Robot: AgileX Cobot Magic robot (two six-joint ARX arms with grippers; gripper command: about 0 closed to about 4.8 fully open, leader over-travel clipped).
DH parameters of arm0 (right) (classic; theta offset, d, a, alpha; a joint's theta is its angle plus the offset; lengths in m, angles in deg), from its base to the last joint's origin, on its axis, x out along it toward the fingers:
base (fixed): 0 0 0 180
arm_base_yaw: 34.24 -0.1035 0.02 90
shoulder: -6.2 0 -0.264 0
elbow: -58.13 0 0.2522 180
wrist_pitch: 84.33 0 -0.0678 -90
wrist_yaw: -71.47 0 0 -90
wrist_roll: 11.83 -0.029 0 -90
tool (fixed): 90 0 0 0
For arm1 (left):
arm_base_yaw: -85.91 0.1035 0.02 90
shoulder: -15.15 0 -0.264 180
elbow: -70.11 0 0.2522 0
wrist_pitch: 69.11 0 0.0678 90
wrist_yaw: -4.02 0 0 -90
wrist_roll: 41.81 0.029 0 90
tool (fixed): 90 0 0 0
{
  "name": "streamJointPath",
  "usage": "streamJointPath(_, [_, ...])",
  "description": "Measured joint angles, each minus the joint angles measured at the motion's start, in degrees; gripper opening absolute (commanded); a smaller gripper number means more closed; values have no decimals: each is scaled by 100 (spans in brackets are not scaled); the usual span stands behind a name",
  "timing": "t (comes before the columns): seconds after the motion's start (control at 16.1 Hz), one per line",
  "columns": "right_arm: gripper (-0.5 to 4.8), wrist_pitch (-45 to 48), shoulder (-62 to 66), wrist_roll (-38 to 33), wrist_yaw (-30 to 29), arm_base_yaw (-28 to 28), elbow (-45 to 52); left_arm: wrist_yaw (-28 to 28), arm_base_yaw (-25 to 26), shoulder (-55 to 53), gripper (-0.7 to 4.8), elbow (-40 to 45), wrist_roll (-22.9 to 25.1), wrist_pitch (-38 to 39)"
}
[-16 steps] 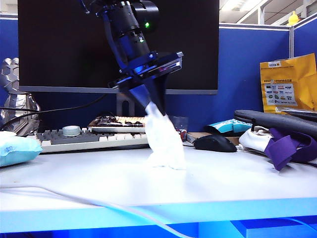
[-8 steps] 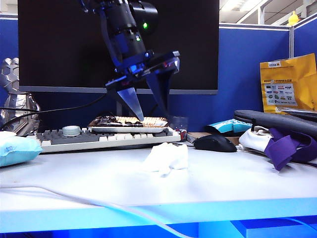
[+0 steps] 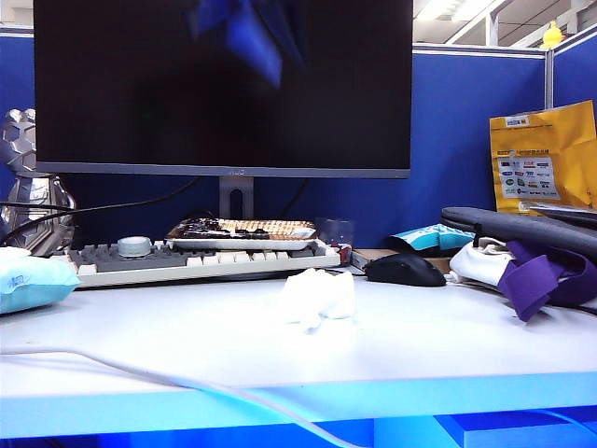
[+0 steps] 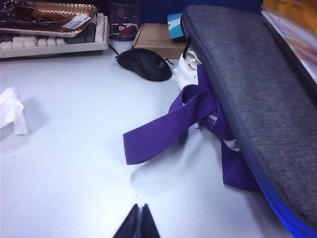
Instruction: Pull out a wet wipe from the sky blue wet wipes packet and place it on the table.
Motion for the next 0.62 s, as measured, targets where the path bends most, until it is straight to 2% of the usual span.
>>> streamJointPath(0.12, [-1, 0, 0, 0, 0, 0, 0, 197, -2, 463, 47, 2, 2, -315])
streamJointPath(0.19, [-1, 0, 0, 0, 0, 0, 0, 468, -2, 817, 23, -2, 4, -588])
streamJointPath(0.31, [-1, 0, 0, 0, 0, 0, 0, 949, 0, 1386, 16, 0, 22, -929])
streamJointPath(0.62, [-1, 0, 0, 0, 0, 0, 0, 1952, 0, 2771, 16, -4, 155, -1016])
